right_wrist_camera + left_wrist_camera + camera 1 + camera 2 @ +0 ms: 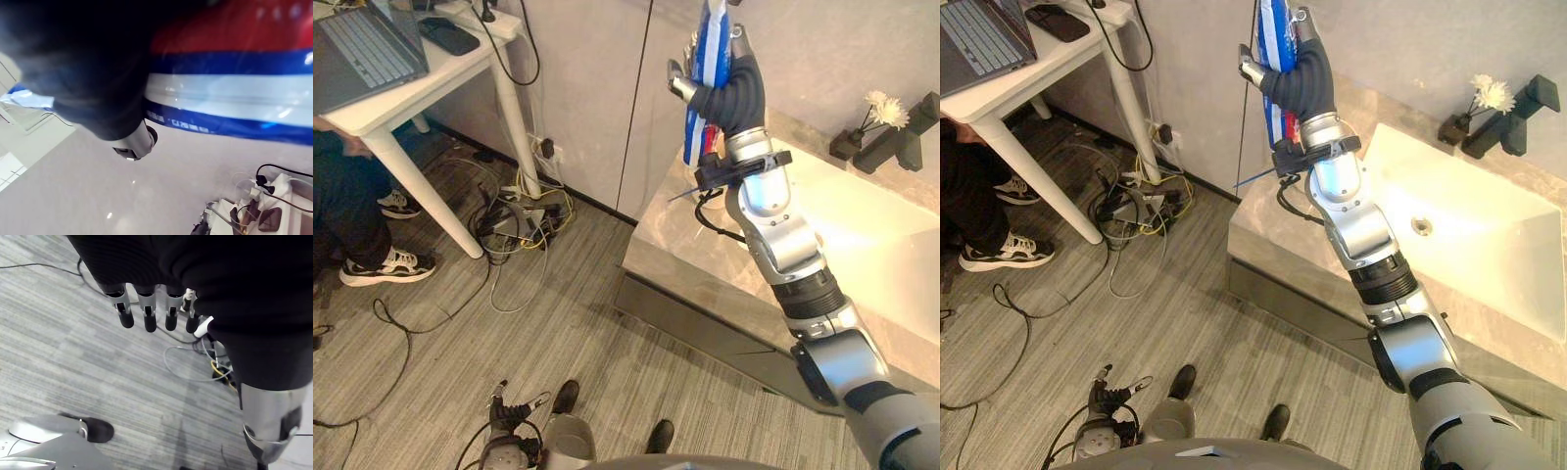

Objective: Organize washtable

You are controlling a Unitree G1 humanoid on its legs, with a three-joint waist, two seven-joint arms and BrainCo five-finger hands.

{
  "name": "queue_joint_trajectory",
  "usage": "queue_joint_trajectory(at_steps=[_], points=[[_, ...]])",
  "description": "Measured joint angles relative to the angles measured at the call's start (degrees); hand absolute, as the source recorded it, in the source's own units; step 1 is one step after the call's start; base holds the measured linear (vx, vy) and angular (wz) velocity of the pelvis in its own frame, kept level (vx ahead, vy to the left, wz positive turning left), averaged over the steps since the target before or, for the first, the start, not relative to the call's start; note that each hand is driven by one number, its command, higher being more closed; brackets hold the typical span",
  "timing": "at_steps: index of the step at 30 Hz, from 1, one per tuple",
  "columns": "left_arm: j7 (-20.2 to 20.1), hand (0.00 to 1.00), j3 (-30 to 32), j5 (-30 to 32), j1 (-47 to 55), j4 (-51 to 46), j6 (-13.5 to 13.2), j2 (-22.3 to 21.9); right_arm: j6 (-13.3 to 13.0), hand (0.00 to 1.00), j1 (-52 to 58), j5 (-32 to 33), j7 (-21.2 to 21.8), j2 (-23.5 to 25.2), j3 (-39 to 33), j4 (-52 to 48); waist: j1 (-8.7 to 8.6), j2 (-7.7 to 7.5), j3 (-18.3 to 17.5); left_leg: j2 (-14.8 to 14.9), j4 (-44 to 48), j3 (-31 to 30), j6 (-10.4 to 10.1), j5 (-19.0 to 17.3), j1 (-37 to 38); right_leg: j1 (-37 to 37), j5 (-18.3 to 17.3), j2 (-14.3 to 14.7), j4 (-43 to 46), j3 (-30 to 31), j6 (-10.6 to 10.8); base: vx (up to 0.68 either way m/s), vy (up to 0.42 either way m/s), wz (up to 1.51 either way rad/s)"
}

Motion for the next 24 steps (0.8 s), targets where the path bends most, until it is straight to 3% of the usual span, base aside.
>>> queue_joint_trajectory(at_steps=[5,24], points=[[0.0,0.00,0.1,0.0,0.0,-0.1,0.0,0.3,0.0,1.00,0.0,0.0,-0.1,0.0,-0.6,0.1,-0.01,-0.59,0.8,0.0,0.1,0.0,0.0,0.0,-0.2,-0.2,0.0,0.0,0.0,0.1,0.0,0.00,0.000,0.00],[0.4,0.00,0.0,-0.1,0.0,-0.1,0.1,0.3,0.0,1.00,0.6,-1.7,-3.2,-0.4,-5.6,0.3,-0.09,-0.47,0.9,-0.1,0.1,-0.1,0.0,0.0,-0.5,-0.5,0.0,-0.1,0.0,0.1,0.0,0.00,0.000,0.00]])
